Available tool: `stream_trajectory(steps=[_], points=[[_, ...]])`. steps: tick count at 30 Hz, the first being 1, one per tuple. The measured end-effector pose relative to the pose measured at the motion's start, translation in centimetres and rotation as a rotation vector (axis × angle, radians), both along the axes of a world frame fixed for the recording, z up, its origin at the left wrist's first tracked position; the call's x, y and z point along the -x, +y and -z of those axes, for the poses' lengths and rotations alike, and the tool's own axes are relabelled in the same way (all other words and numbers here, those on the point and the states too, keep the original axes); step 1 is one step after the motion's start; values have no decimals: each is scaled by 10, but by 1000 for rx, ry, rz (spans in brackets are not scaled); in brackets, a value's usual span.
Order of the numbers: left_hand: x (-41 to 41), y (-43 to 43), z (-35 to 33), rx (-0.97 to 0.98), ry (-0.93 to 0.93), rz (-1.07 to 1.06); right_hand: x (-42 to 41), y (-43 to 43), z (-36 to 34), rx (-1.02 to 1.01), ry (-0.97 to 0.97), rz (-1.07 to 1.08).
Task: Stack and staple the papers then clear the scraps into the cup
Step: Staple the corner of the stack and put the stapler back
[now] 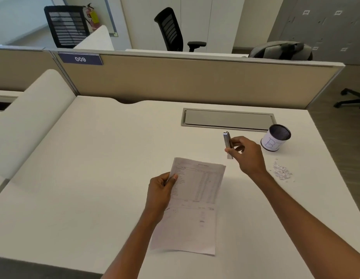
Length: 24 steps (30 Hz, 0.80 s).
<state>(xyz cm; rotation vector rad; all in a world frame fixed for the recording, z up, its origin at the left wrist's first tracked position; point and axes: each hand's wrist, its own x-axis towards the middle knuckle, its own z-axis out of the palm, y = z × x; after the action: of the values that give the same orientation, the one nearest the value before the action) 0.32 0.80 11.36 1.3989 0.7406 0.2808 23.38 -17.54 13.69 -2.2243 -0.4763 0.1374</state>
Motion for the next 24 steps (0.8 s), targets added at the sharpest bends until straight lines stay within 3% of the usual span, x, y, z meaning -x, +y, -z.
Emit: stream_trajectory(steps=[7,16,24], points=[[-4,9,17,-25,62,-36,-58,34,49,189,-72,24],[-17,28,33,-10,104,-27,-107,87,97,646,-299,-78],[-33,55,37,2,136,-5,-121,100,119,690,-309,-110]])
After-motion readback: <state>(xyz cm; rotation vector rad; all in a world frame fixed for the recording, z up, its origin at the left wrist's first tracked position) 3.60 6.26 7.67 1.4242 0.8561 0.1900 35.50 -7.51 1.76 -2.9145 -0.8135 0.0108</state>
